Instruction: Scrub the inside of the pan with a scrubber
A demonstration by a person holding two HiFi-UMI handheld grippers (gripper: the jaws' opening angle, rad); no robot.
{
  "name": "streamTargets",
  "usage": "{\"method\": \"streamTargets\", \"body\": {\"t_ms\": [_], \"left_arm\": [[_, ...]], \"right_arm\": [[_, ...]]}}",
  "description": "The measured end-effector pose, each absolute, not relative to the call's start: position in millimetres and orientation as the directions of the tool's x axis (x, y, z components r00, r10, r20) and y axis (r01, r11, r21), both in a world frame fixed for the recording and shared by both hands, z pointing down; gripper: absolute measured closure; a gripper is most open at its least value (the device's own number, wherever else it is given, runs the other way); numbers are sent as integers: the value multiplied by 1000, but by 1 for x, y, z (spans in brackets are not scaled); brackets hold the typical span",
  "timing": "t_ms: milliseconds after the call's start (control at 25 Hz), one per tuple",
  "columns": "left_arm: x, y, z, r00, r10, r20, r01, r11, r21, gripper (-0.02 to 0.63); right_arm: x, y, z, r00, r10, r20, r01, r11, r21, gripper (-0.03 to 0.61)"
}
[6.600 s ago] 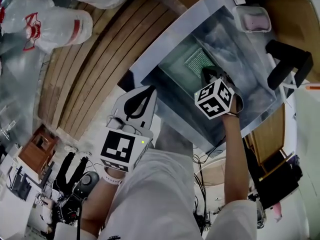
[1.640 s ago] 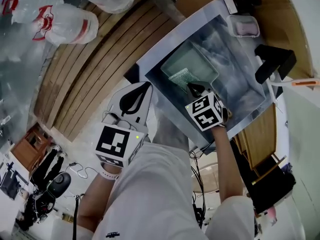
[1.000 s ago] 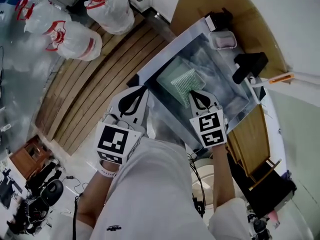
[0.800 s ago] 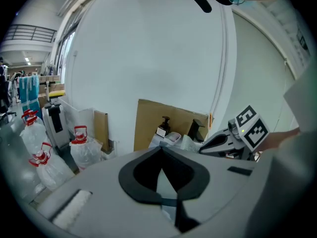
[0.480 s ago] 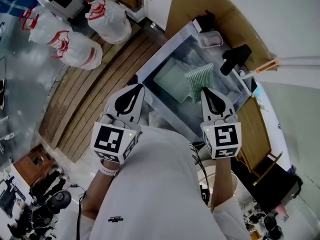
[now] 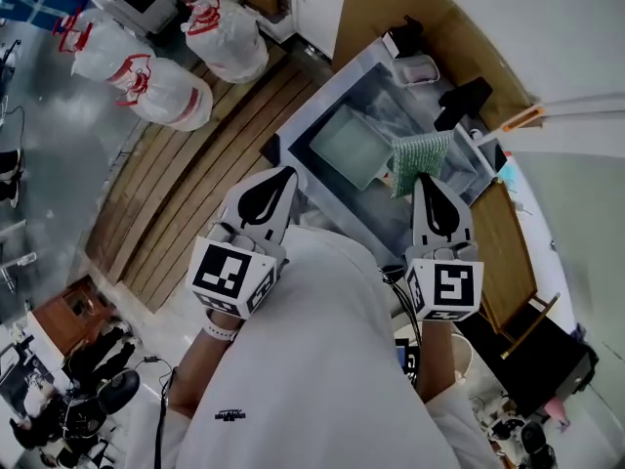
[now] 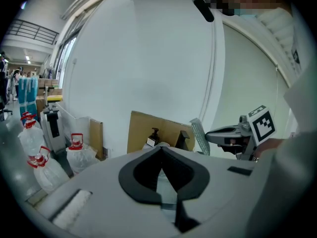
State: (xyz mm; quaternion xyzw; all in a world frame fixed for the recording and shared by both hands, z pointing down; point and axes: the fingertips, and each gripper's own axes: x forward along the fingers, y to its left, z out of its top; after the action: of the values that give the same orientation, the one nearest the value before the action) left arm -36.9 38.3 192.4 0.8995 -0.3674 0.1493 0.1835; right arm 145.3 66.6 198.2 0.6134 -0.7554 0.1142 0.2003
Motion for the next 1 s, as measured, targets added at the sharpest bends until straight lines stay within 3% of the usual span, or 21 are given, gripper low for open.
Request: {"method": "streamTargets", "body": {"t_ms": [1000], "left_arm": [[-38,38,182,702,-596,389,-699,-680,221,609]], "right_arm": [[105,79,190,-216,-879,424,-961,268,66,571]]}}
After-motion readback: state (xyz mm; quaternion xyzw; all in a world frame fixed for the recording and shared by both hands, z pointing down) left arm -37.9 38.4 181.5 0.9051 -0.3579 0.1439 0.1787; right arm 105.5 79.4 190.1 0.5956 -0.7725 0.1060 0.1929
